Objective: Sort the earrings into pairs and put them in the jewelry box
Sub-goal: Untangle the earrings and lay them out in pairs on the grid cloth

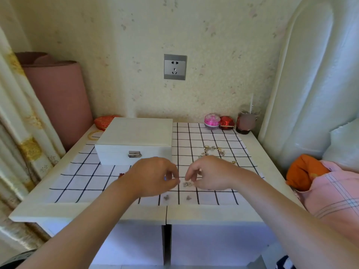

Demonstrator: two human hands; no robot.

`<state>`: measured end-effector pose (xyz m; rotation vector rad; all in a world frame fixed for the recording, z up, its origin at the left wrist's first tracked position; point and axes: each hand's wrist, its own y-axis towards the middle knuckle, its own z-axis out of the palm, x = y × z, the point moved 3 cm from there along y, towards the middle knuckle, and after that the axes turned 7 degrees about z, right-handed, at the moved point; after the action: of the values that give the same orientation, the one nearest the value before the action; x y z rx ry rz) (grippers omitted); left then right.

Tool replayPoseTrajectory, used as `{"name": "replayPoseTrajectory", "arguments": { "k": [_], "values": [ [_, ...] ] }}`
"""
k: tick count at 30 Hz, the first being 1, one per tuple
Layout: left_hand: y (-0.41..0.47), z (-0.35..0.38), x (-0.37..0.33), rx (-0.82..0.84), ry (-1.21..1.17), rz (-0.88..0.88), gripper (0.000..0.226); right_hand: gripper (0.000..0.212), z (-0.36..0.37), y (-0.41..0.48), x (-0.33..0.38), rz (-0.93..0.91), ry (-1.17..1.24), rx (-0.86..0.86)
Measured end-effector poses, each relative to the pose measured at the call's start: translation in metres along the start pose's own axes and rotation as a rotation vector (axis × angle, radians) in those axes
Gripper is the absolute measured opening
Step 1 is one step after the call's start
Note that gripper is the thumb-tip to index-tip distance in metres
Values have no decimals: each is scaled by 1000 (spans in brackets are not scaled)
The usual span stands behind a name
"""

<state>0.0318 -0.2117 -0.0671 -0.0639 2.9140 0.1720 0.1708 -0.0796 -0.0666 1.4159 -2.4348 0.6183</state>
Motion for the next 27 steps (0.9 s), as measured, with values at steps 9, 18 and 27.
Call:
{"name": "replayPoseTrajectory", "arguments": {
  "k": [9, 18, 27],
  "values": [
    [88, 1, -9, -54, -66, -4, 19, 22, -44, 28, -91, 220, 194, -360],
    [158, 27, 5, 2, 36, -80, 23, 23, -51, 66, -131, 276, 166, -396],
    [187, 55, 7, 102, -20, -134, 31, 22, -47, 92, -123, 263, -120, -351]
  ]
}}
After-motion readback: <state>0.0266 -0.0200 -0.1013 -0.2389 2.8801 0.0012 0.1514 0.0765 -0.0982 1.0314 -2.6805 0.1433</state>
